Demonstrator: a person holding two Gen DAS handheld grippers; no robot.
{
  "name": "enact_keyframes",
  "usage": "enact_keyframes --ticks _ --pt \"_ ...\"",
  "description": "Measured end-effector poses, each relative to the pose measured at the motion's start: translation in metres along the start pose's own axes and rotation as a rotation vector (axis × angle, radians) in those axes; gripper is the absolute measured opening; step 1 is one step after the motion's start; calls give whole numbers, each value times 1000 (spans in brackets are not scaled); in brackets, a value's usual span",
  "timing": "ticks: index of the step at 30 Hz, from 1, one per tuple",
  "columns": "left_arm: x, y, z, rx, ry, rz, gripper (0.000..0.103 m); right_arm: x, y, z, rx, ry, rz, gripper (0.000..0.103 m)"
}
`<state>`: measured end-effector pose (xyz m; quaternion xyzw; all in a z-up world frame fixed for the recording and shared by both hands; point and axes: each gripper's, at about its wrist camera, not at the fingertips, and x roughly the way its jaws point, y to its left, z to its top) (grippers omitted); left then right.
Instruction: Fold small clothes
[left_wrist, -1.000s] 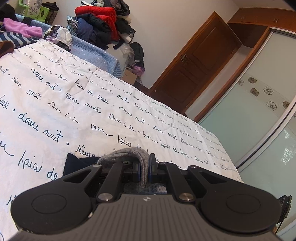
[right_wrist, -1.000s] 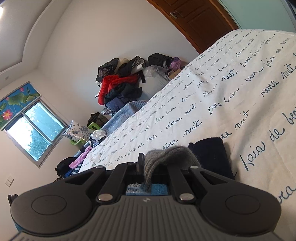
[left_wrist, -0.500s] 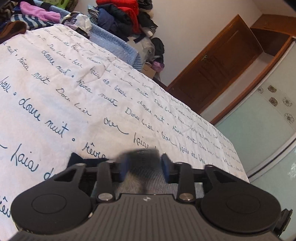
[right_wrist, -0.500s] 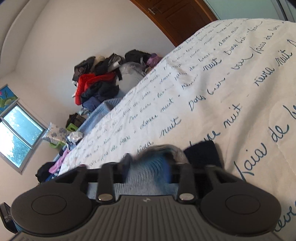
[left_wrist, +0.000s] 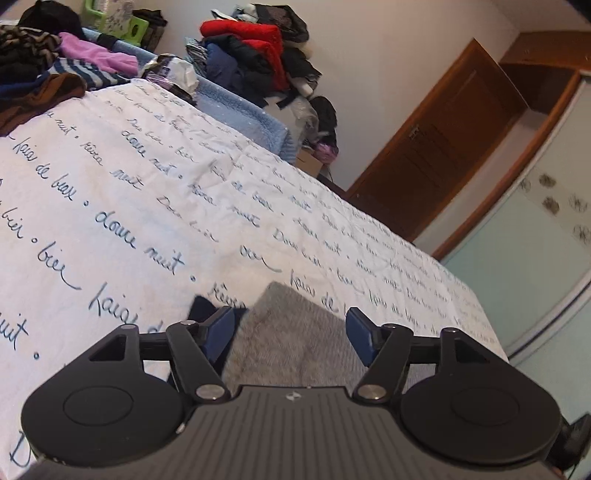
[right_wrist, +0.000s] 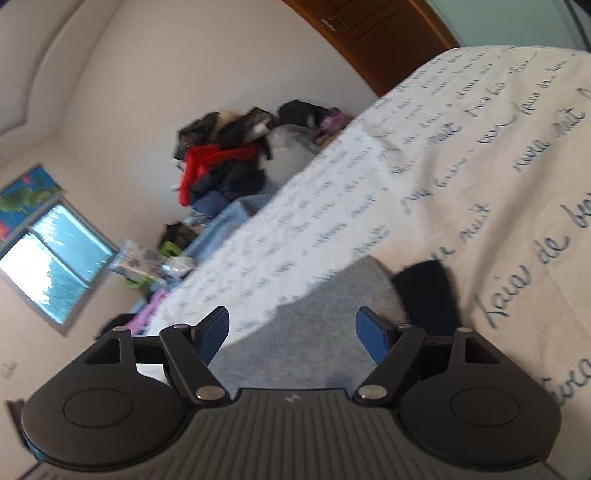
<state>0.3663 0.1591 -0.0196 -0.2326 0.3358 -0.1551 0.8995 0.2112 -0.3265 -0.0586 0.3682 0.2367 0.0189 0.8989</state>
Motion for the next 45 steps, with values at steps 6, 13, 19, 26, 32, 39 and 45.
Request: enact_keyframes --ticks 6,13,19,26,32,39,45 --pt "1 -4 -23 32 72 11 70 -16 7 -7 -17 -56 -91 76" --pt "-22 -21 -50 151 36 98 87 -39 63 -54 -401 48 -61 89" --pt "-16 -12 -60 189 79 182 87 -27 58 -71 -466 141 -189 89" --pt "-22 0 -62 189 85 251 87 -45 60 -75 -449 126 -202 89" --pt "-27 9 -59 183 92 293 87 -47 101 -109 -564 159 -169 89" --pt "-33 25 -48 183 110 282 88 -47 169 -176 -862 160 -91 89" --pt "-24 55 -24 65 193 169 91 -44 207 -224 -1006 177 -41 89"
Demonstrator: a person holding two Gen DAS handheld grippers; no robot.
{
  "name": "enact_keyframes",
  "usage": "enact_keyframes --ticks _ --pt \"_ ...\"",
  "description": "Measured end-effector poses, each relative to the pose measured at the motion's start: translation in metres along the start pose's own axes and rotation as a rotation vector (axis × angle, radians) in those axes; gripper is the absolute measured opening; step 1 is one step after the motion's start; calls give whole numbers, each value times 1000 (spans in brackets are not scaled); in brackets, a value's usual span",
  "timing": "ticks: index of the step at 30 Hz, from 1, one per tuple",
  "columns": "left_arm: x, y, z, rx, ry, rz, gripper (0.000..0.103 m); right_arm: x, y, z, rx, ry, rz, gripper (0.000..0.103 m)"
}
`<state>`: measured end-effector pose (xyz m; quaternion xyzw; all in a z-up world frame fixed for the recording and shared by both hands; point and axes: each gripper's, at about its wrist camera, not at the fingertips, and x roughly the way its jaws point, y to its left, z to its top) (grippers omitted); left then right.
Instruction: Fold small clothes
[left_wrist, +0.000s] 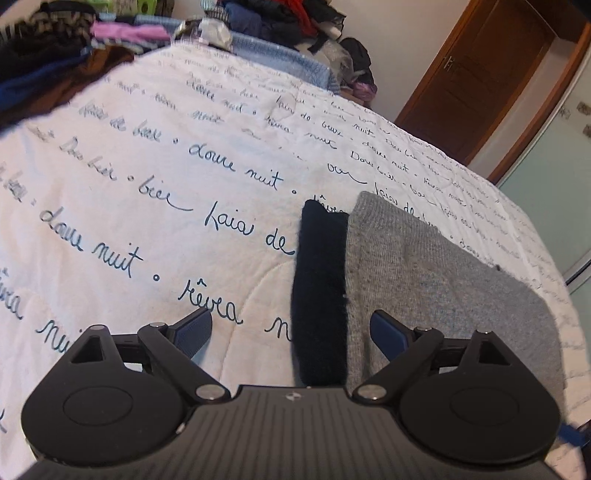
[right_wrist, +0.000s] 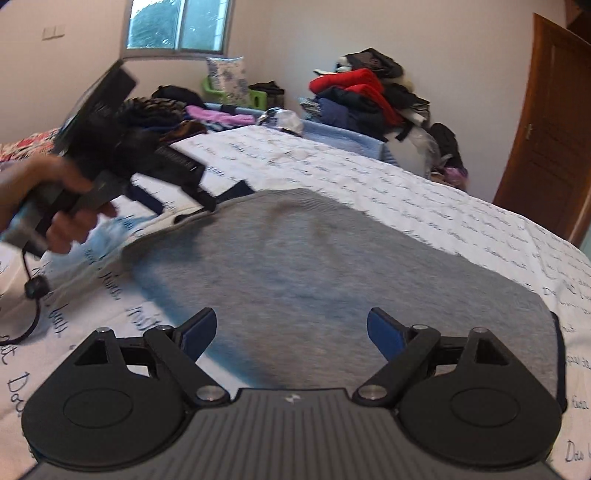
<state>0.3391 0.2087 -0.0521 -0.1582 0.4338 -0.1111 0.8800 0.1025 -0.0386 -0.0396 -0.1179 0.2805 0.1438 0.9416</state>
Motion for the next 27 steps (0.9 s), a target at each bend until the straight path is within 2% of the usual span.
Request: enact_keyframes --ticks 3,7,10,13,15,19,23,27 --pt "8 17 10 -78 16 -85 92 9 22 1 -43 27 5 89" --pt "20 30 22 -149 42 -208 93 23 62 2 -183 40 -70 92" --pt "29 30 29 -153 66 -296 93 32 93 -5 -334 29 -162 100" --pt "44 23 35 -129 142 -405 93 40 117 -18 -470 -12 -244 100" --pt "52 19 36 -119 176 -427 93 47 127 -23 -521 -41 -302 100" --pt "67 18 39 -127 203 -486 94 63 134 -19 -554 -86 -393 100" --pt "81 20 44 -173 202 -550 95 81 133 -5 -550 -99 -416 100" --pt "92 17 48 -202 190 -599 95 95 135 5 -563 -112 -403 99"
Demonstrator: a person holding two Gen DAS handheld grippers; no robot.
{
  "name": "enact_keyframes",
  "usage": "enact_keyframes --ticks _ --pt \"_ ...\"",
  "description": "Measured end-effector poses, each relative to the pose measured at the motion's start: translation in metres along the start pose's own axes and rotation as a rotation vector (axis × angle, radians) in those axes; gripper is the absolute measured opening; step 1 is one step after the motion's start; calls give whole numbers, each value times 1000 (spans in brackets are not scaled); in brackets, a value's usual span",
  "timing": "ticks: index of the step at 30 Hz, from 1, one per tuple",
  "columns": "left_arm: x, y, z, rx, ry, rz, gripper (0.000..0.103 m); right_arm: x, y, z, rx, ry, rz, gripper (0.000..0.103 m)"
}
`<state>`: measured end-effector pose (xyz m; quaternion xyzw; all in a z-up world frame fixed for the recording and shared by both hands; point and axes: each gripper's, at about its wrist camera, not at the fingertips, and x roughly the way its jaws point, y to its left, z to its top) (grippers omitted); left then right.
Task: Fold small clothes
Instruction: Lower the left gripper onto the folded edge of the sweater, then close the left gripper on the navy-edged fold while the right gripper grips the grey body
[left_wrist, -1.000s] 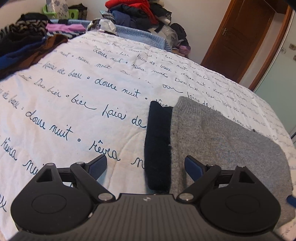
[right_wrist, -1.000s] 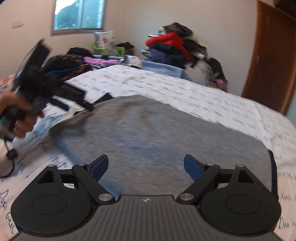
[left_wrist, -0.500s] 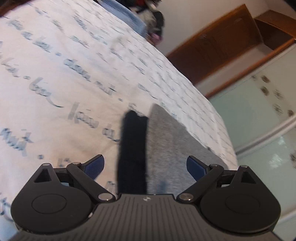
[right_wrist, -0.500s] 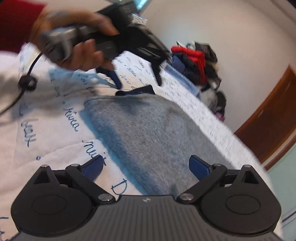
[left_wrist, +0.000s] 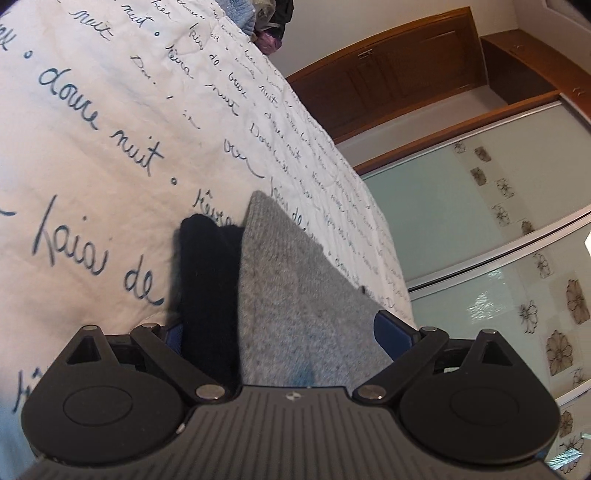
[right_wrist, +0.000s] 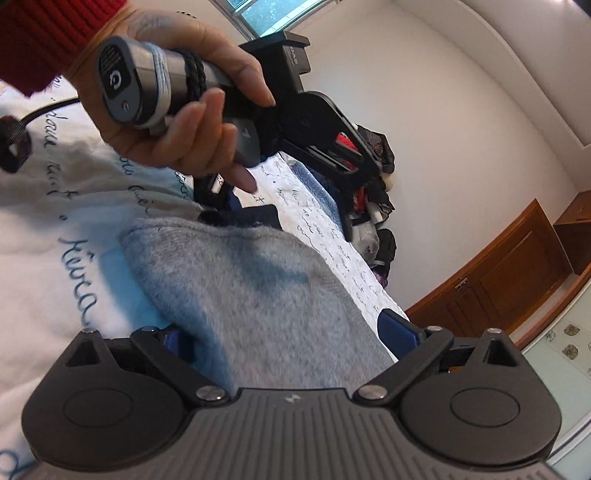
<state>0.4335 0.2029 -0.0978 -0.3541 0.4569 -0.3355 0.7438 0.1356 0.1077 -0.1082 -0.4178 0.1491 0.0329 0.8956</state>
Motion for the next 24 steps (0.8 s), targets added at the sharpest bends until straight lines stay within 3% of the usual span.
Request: enact_keyframes --ticks 2,4,6,9,12,13,17,21,24 --pt "5 0 3 -2 -6 -10 95 2 1 2 -13 -21 15 90" --pt "10 -2 6 0 -13 4 95 4 6 1 -42 -21 44 43" --pt "14 -6 7 -3 -18 33 91 4 12 0 -64 -4 94 28" --pt "19 -9 9 30 -7 89 75 -2 19 -2 -95 -26 84 13" --pt "21 -5 12 18 -8 132 36 -8 21 -2 -95 -36 88 10" --pt "22 -2 12 7 -6 148 19 -9 20 -3 -86 -41 92 9" --pt "15 -8 2 84 -46 159 12 -16 9 -2 -21 -54 124 8" --pt "3 -36 -7 156 -107 196 12 -23 -16 -3 128 -65 174 7" --pt "-4 -54 -10 158 -137 215 12 -33 -36 -6 222 -89 162 7"
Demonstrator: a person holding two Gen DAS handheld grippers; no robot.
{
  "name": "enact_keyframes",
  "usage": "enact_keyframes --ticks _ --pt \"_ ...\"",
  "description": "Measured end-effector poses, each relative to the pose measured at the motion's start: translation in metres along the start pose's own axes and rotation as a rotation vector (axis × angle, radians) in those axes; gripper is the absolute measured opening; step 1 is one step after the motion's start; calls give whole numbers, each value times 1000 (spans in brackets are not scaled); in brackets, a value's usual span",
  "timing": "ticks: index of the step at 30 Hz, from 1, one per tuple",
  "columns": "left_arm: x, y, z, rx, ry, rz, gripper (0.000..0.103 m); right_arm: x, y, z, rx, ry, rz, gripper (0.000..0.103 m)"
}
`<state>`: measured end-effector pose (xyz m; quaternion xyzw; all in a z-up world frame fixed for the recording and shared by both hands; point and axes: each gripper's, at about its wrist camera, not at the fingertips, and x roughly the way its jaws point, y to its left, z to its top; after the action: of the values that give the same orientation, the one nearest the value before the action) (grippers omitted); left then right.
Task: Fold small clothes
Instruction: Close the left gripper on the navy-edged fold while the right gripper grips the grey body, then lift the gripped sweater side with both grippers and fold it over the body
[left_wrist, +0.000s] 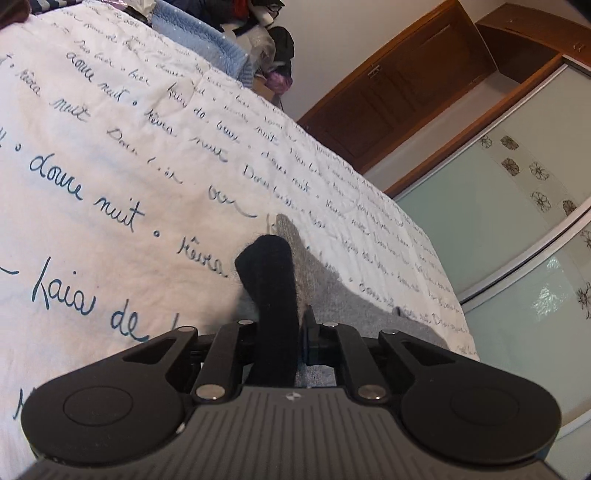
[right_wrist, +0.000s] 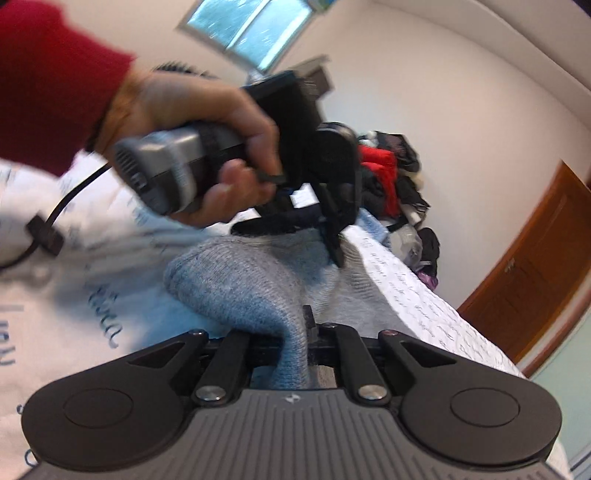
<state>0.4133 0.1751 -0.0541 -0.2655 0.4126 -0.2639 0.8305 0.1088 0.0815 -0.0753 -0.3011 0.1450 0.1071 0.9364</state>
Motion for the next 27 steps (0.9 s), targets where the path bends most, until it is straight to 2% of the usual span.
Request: enact_keyframes --ticks 7,20,27 --pt "-14 -44 4 43 -52 51 11 -23 -42 -5 133 -18 -22 7" --pt "1 -106 0 103 -62 105 10 -28 -95 -32 315 -11 -33 7" --pt "17 -152 -9 159 -72 91 10 -37 -126 -49 404 -9 -57 7"
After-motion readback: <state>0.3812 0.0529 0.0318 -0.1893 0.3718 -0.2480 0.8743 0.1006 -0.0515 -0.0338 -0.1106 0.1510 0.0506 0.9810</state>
